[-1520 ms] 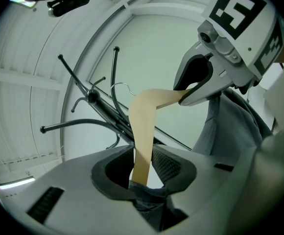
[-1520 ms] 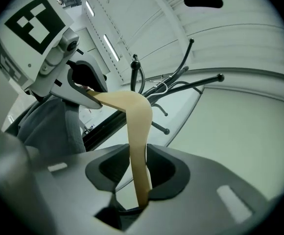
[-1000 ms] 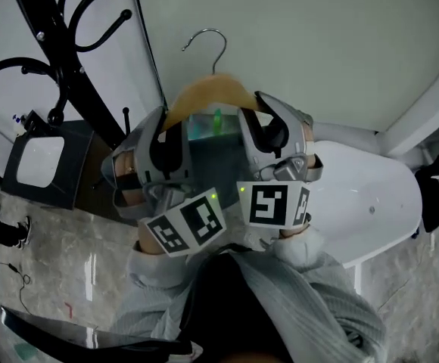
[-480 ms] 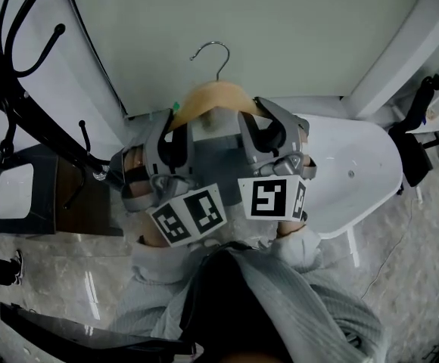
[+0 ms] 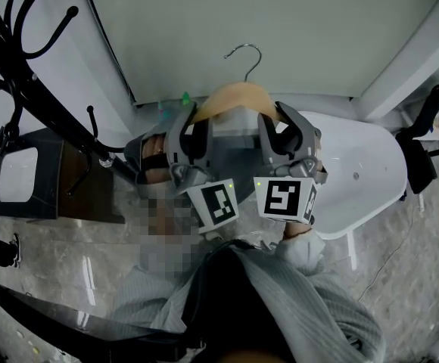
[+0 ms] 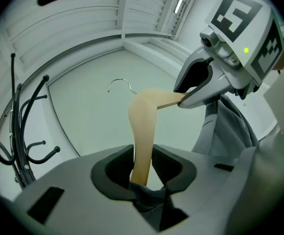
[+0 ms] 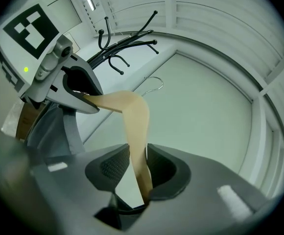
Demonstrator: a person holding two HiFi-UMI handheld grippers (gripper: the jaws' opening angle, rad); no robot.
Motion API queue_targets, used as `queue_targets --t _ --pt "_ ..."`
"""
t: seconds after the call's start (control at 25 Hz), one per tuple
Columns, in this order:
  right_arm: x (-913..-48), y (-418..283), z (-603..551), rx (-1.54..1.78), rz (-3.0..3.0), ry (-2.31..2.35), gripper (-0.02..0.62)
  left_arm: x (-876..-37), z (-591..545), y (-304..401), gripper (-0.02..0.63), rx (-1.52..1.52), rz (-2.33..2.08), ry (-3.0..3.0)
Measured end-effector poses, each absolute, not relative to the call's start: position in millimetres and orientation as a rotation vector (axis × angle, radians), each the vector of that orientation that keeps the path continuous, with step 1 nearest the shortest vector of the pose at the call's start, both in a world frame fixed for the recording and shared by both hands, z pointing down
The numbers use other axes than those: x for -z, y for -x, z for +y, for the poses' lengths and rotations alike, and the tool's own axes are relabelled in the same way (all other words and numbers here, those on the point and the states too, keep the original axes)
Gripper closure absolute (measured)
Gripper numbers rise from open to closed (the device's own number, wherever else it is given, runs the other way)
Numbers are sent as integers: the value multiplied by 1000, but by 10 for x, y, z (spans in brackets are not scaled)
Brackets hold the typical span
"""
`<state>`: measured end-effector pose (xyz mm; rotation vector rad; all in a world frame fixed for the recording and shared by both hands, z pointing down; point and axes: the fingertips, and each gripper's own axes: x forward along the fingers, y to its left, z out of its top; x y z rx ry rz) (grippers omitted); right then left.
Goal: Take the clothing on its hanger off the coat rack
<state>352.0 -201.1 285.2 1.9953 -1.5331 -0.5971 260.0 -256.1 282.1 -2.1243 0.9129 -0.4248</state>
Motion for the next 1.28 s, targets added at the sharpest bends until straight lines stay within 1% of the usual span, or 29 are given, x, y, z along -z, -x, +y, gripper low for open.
queue_targets --t 0.72,1.28 --pt "-2881 -3520 -2186 648 -1608 -1919 488 -2838 -2690 -2551 491 464 1019 2097" --pt "-2811 -3501 -2270 659 -1645 -1934 488 -2778 -2748 -2550 491 467 1022 2076"
